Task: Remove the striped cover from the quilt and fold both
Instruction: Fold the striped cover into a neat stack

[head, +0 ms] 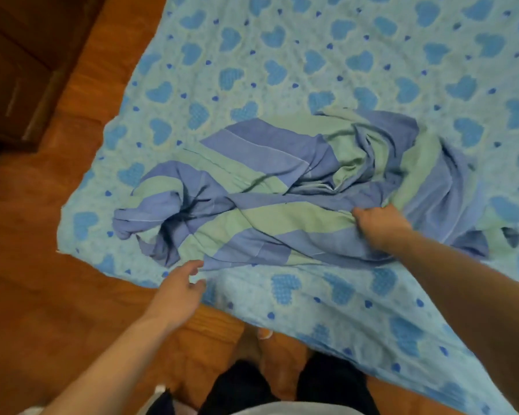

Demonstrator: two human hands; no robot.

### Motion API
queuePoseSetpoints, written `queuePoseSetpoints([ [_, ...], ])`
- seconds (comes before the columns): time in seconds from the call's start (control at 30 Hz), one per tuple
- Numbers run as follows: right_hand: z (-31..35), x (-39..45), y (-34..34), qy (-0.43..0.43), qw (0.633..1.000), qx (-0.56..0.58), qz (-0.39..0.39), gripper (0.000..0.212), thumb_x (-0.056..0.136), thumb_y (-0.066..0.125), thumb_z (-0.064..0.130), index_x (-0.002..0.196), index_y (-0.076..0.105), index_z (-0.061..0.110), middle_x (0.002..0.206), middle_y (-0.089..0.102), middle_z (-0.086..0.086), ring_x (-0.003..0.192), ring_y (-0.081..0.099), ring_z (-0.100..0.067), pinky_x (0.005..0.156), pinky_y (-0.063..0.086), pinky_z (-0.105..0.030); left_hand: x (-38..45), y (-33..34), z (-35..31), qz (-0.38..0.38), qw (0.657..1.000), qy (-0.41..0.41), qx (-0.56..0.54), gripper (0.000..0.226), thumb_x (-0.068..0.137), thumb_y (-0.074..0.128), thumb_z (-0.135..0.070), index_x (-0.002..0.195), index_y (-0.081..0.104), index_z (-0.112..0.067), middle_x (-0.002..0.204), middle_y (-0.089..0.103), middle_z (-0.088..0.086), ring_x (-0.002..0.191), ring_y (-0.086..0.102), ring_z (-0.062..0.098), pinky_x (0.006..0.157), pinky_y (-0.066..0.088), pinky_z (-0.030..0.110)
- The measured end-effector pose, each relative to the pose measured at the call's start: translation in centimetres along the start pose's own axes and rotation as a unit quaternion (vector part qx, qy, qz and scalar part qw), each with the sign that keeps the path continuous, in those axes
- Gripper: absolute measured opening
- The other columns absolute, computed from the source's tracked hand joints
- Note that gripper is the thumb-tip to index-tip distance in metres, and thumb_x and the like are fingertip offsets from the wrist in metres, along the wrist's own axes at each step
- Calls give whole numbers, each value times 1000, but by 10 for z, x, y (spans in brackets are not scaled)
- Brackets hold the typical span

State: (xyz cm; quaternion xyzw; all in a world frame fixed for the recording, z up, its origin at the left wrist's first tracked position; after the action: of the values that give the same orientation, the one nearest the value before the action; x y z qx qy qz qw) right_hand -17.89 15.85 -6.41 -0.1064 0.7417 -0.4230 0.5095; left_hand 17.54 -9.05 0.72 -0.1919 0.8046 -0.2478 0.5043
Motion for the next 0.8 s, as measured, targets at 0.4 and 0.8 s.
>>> queuePoseSetpoints([
  [0.4,-65,-288,185,353,911,108,183,32,89,49,32,117,64,34,116,66,7,111,61,-20,93,47,-31,49,68,-92,126,933,150,301,57,103,44,-29,156,24,-32,157,29,8,132,46,33,98,46,42],
  [0.8,50,-47,58,-15,997,56,-51,39,98,45,31,133,56,21,164,3,-14,147,9,-42,118,10,-54,42,48,-46,117,970,82,196,60,102,48,-27,157,25,-30,156,33,8,105,64,30,83,55,42],
])
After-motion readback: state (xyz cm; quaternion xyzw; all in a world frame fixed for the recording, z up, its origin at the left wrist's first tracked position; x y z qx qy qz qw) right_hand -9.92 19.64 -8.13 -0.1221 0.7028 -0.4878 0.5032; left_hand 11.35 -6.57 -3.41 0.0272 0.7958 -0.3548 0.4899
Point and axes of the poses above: each hand's wrist, its own x-axis towards the middle knuckle, its own y-axis out of the palm, z = x × y, the point moved 2 cm from there along x, towards the middle knuckle
